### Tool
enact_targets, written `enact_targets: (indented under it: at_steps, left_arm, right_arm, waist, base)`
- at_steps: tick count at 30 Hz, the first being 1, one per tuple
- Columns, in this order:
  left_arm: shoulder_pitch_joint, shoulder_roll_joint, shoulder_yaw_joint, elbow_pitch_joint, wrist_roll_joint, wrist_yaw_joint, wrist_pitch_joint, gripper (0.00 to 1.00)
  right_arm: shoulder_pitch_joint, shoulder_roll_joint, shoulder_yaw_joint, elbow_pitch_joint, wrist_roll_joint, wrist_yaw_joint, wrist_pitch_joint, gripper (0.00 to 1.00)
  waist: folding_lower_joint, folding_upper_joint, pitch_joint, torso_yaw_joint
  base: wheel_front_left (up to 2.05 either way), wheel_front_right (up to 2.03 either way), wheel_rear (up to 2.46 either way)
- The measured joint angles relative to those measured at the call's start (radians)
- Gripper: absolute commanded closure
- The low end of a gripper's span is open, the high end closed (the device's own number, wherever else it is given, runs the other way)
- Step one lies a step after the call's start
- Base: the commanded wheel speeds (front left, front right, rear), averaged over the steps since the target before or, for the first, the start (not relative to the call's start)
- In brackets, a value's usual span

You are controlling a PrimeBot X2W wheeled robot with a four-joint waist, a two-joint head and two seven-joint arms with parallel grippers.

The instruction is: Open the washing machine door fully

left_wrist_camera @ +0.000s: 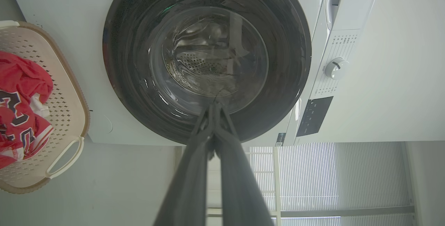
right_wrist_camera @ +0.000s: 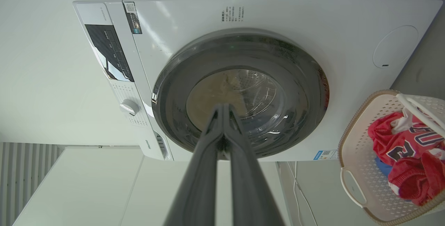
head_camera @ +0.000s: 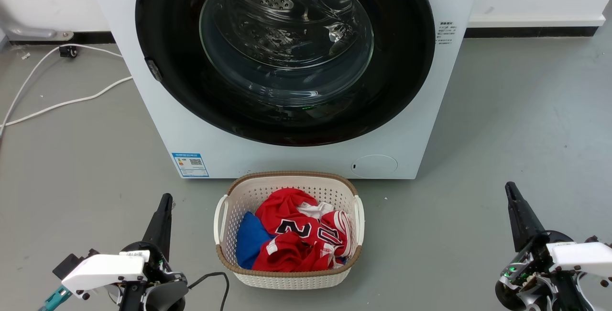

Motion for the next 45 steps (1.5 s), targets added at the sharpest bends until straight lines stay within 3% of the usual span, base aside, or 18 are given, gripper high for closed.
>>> enact_targets:
  at_steps: [29, 30, 37, 45]
  left_arm:
    - [0.001, -0.003, 0.003, 0.003, 0.001, 0.000, 0.004, 1.00]
    - [0.005, -0.004, 0.003, 0.011, 0.001, 0.000, 0.004, 0.00]
    - [0.044, -0.011, 0.001, 0.032, 0.012, 0.001, -0.014, 0.00]
    - [0.044, -0.011, 0.007, -0.008, 0.146, 0.013, -0.053, 0.00]
  right_arm:
    - [0.001, 0.004, -0.005, 0.003, -0.004, 0.000, 0.003, 1.00]
    - [0.006, 0.004, -0.005, 0.010, -0.004, 0.000, 0.003, 0.00]
    - [0.046, 0.009, -0.003, 0.038, -0.018, -0.002, -0.016, 0.00]
    - [0.047, 0.010, -0.011, -0.002, -0.162, -0.002, -0.053, 0.00]
  waist:
    - [0.0000, 0.0000, 0.000, 0.000]
    - [0.0000, 0.0000, 0.000, 0.000]
    - [0.0000, 0.0000, 0.000, 0.000]
    - [0.0000, 0.0000, 0.001, 0.001]
  base:
    - [0.00, 0.00, 0.00]
    - [0.00, 0.00, 0.00]
    - [0.00, 0.00, 0.00]
    - [0.00, 0.00, 0.00]
